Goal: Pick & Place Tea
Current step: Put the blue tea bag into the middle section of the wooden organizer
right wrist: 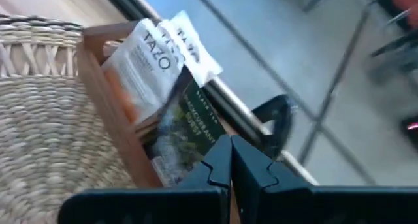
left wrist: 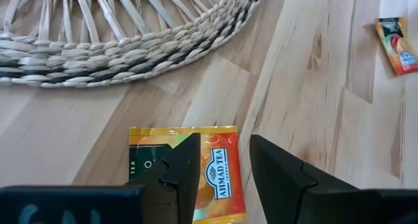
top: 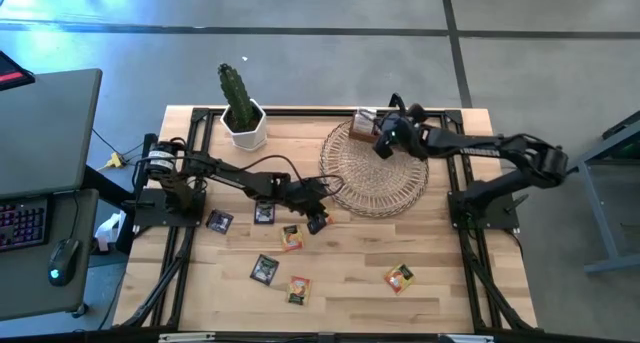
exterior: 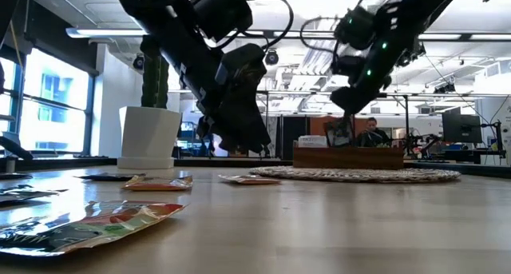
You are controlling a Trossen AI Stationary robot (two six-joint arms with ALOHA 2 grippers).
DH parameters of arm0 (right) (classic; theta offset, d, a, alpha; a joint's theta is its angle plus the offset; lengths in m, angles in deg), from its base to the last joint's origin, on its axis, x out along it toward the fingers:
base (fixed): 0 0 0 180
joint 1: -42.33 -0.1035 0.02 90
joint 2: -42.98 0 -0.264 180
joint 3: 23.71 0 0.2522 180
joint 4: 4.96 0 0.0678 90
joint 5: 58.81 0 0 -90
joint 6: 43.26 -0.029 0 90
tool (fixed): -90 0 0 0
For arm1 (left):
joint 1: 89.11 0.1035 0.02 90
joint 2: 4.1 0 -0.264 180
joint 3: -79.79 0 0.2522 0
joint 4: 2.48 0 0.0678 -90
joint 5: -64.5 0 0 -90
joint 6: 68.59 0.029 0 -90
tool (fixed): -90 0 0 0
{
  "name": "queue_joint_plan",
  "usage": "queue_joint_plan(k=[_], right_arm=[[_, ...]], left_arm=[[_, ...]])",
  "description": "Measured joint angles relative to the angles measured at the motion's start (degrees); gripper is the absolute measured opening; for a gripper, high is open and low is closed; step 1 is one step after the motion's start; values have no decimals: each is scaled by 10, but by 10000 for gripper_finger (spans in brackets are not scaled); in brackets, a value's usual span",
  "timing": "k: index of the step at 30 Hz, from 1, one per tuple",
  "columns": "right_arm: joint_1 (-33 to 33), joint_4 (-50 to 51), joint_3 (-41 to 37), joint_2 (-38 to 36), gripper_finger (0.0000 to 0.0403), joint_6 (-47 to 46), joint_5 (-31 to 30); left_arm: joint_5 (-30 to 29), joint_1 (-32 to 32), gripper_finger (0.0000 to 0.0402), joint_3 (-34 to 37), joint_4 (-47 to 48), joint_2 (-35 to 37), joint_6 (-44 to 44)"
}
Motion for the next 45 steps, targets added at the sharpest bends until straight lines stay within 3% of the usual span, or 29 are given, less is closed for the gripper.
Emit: queue_joint_plan(k=[3, 11, 15, 18, 23, 28, 32, 35, 38, 42, 45], right_arm=[[28, -14, 0, 20, 0, -9, 57], [56, -9, 0, 37, 3, -10, 66], [55, -9, 0, 36, 23, 34, 58], [55, -8, 0, 36, 47, 46, 84], [54, 2, 0, 15, 95, 59, 94], [43, 42, 1, -52, 125, 60, 75], [17, 65, 1, -115, 127, -6, 142], [-12, 67, 1, -144, 121, -59, 267], [-57, 59, 1, -145, 114, -70, 366], [-139, -37, -13, -106, 107, -88, 378], [-197, -204, -42, -46, 107, -91, 362]], left_arm=[[0, 0, 131, 0, 0, 0, 0], [8, 0, 131, 0, 0, 0, 1], [14, 0, 131, 0, 2, 0, 1], [15, 0, 131, 0, 20, 4, 1], [17, 0, 131, 0, 96, 53, -8], [-5, 0, 131, 0, 190, 138, -18], [-74, 0, 131, -1, 299, 209, -43], [-134, -10, 131, 0, 389, 247, -68], [-137, -19, 131, 24, 425, 269, -85], [-95, -24, 130, 86, 410, 282, -105], [-82, -23, 130, 145, 383, 280, -152]])
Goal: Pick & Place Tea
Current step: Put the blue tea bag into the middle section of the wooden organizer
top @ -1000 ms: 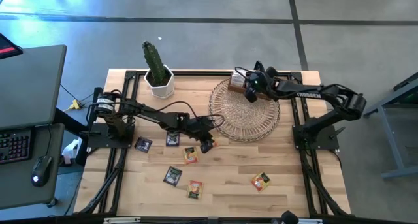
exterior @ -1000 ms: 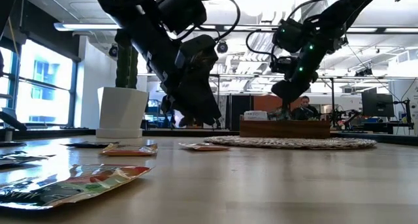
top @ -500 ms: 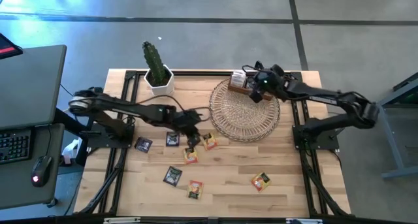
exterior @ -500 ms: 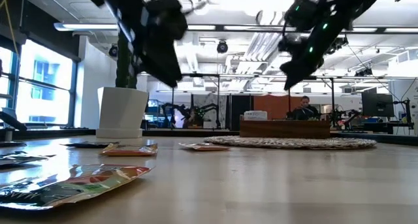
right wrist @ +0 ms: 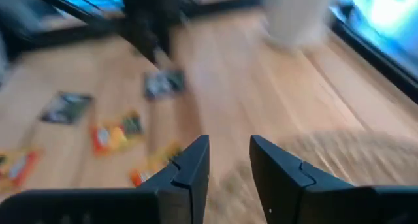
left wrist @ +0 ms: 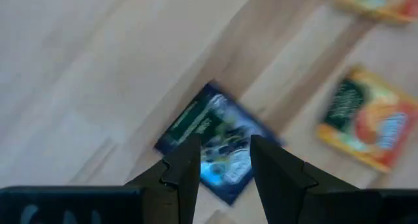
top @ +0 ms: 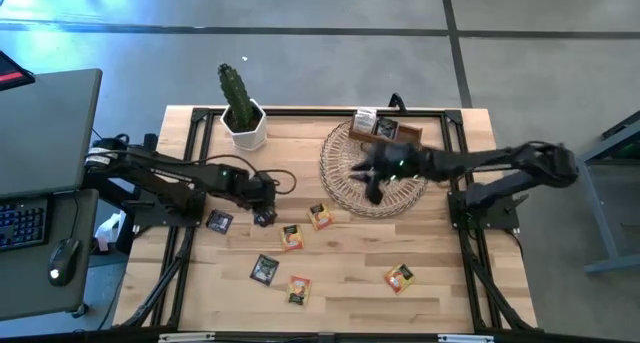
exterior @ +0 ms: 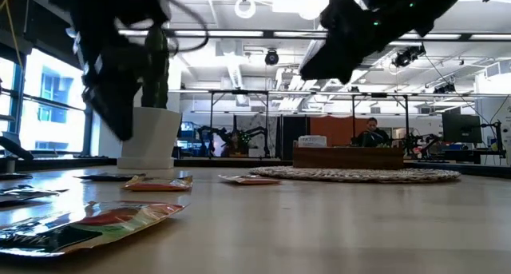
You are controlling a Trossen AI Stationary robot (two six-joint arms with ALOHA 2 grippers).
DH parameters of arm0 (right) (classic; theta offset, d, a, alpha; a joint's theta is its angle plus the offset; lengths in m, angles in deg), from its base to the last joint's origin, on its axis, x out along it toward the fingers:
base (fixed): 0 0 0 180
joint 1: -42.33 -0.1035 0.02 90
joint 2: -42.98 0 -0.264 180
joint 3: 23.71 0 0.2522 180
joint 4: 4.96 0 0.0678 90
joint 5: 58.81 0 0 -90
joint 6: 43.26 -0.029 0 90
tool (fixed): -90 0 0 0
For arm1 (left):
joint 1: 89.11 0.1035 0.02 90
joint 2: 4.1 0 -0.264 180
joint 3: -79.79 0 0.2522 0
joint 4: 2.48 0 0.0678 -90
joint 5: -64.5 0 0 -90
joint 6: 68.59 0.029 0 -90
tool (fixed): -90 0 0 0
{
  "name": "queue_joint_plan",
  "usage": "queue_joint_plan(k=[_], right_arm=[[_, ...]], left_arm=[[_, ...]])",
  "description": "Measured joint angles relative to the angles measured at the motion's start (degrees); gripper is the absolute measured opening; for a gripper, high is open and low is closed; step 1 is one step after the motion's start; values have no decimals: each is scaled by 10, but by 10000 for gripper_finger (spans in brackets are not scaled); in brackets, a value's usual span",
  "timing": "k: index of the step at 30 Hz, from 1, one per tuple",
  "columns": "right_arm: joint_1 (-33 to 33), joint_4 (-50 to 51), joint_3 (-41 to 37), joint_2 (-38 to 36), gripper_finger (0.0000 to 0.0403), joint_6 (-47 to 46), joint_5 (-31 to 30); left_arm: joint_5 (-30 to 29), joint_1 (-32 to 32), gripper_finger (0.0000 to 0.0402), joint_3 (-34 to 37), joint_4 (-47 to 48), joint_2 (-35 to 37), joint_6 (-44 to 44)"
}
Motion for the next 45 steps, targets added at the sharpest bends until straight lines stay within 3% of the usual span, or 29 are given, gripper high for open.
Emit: queue_joint_plan(k=[4, 8, 11, 15, 19, 23, 30, 39, 45], right_arm=[[-49, -180, 0, 103, 120, 20, 0], [-66, -225, 56, 215, 144, 13, -2], [-68, -216, 118, 301, 162, 2, -16], [-58, -197, 212, 401, 174, -52, -32], [-36, -154, 297, 477, 166, -122, -26], [-27, -109, 362, 534, 148, -127, -9], [-36, -98, 425, 586, 129, -144, 54], [-36, -76, 434, 591, 129, -193, 49], [-35, -59, 435, 590, 129, -196, 54]], left_arm=[[51, -7, 130, 58, -68, 1, -53], [30, -30, 130, 83, -87, 1, -97], [-5, -42, 130, 89, -85, 0, -112], [-6, -42, 130, 89, -117, -22, -113], [-5, -42, 130, 88, -140, -46, -111], [-12, -42, 130, 87, -139, -69, -120], [-27, -41, 130, 87, -185, -72, -108], [-40, -45, 130, 79, -184, -71, -105], [-74, -101, 130, 38, -132, -42, -119]])
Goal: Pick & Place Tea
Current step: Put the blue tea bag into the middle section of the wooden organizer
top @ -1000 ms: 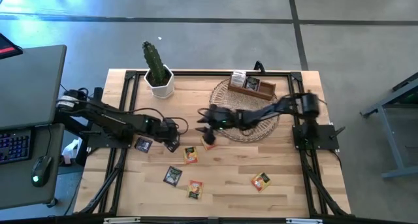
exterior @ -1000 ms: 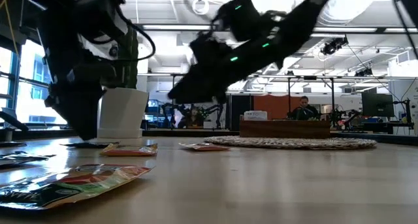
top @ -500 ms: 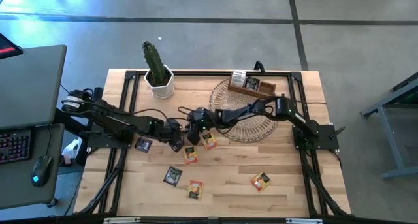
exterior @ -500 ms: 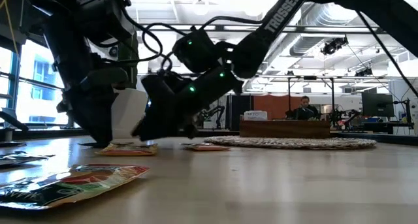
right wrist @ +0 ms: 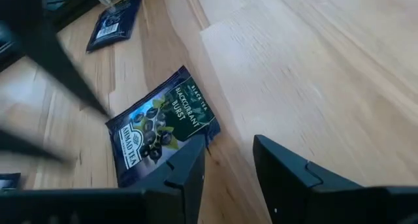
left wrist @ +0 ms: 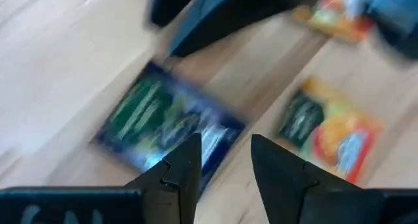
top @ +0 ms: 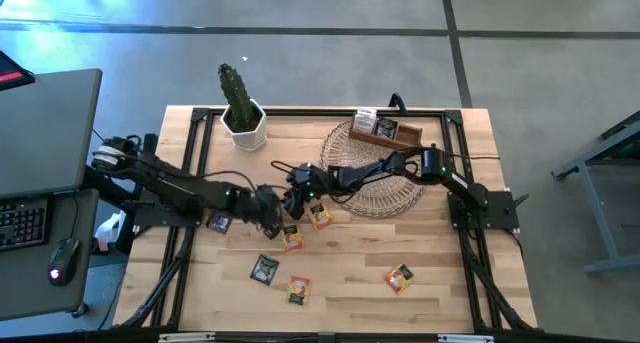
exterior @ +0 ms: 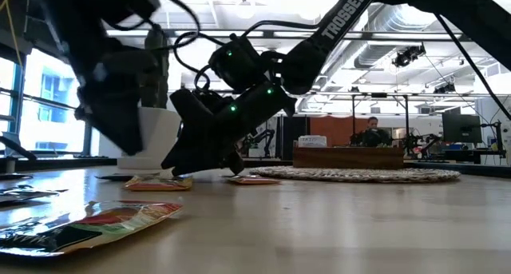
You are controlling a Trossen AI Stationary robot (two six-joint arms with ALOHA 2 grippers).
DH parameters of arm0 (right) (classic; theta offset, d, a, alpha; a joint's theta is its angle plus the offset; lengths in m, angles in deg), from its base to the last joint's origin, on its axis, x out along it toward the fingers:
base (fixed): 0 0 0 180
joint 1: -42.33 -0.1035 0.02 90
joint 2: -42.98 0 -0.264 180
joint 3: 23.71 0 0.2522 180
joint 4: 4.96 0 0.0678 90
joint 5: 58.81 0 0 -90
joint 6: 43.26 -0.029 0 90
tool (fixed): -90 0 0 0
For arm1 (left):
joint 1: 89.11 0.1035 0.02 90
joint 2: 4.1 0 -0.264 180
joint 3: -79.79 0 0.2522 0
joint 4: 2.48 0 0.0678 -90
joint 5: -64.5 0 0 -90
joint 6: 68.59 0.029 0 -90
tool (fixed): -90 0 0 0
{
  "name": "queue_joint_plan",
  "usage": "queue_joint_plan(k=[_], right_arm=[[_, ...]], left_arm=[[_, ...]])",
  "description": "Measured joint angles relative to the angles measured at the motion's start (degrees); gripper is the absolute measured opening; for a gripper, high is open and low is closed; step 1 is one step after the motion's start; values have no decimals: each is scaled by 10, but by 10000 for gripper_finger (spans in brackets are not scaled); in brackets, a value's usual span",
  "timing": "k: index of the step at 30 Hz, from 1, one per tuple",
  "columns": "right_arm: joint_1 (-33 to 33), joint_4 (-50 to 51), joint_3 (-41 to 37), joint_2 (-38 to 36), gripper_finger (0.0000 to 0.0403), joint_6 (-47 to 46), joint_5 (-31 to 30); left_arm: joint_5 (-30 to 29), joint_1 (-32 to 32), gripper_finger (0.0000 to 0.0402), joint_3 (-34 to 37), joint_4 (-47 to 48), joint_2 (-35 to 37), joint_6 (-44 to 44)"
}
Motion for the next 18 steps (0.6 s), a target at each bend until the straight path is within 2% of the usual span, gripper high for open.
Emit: queue_joint_plan(k=[9, 13, 18], right_arm=[[-2, -15, -2, 0, 129, -1, 17], [-2, -17, -2, 0, 129, -1, 17], [-6, -31, -2, 0, 129, -15, 9]], left_arm=[[-67, -96, 130, -11, 37, -19, -128], [-70, -107, 130, -11, 64, -43, -177], [-64, -105, 130, -12, 57, -88, -186]])
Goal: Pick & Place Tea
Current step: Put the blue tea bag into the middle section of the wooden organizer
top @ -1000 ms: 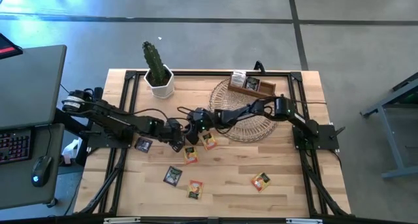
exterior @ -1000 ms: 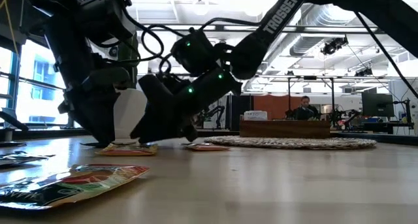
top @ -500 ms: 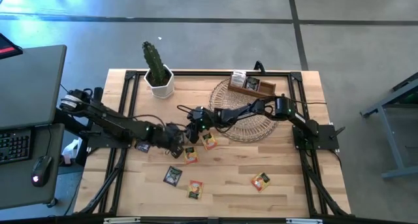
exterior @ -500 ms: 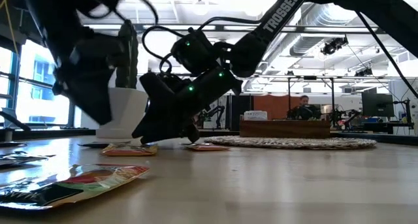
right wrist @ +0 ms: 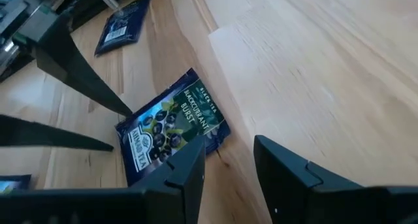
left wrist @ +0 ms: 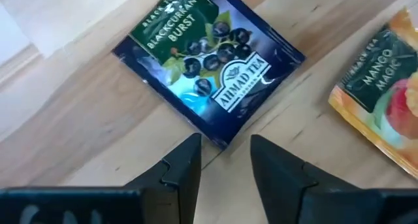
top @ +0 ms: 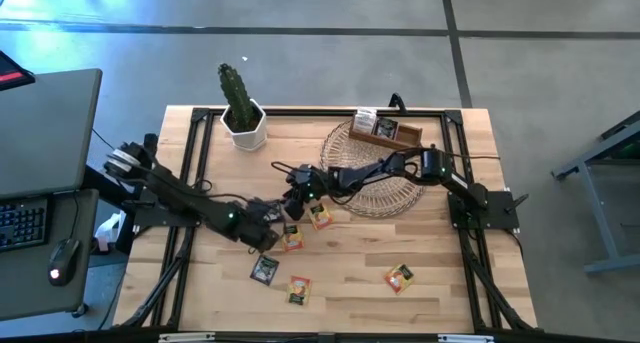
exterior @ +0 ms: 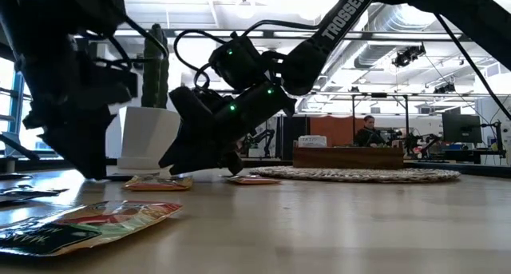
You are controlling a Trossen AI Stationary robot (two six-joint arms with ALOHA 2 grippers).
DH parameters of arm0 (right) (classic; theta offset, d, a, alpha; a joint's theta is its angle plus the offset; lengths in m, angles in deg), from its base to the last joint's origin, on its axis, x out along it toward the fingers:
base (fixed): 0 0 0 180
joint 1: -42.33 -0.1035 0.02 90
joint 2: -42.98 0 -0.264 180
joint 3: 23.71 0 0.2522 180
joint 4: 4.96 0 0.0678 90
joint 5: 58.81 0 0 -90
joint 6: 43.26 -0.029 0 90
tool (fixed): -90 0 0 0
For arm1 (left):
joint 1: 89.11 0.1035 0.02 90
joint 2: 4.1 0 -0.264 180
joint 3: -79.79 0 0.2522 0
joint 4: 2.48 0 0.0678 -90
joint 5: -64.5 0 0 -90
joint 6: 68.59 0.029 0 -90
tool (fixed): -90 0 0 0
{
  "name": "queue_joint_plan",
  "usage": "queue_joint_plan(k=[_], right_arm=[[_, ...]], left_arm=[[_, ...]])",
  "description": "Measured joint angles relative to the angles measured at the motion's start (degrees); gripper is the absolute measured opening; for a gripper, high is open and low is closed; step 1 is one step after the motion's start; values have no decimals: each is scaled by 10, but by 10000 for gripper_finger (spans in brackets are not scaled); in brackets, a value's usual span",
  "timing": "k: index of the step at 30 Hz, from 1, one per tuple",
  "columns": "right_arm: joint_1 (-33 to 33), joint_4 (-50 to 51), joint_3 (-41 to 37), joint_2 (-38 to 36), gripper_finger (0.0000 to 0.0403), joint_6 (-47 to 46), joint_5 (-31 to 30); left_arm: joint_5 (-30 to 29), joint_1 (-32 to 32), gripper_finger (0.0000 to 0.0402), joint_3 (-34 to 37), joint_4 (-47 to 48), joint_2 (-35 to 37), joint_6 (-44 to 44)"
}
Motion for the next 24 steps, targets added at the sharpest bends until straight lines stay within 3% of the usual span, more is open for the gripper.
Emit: queue_joint_plan(k=[11, 24], right_arm=[[-1, -7, 0, 0, 129, -6, -9], [-1, -8, 0, 0, 129, -35, -18]], left_arm=[[2, 11, 130, -2, -7, -23, 3], [26, 72, 130, -1, -44, -24, 122]])
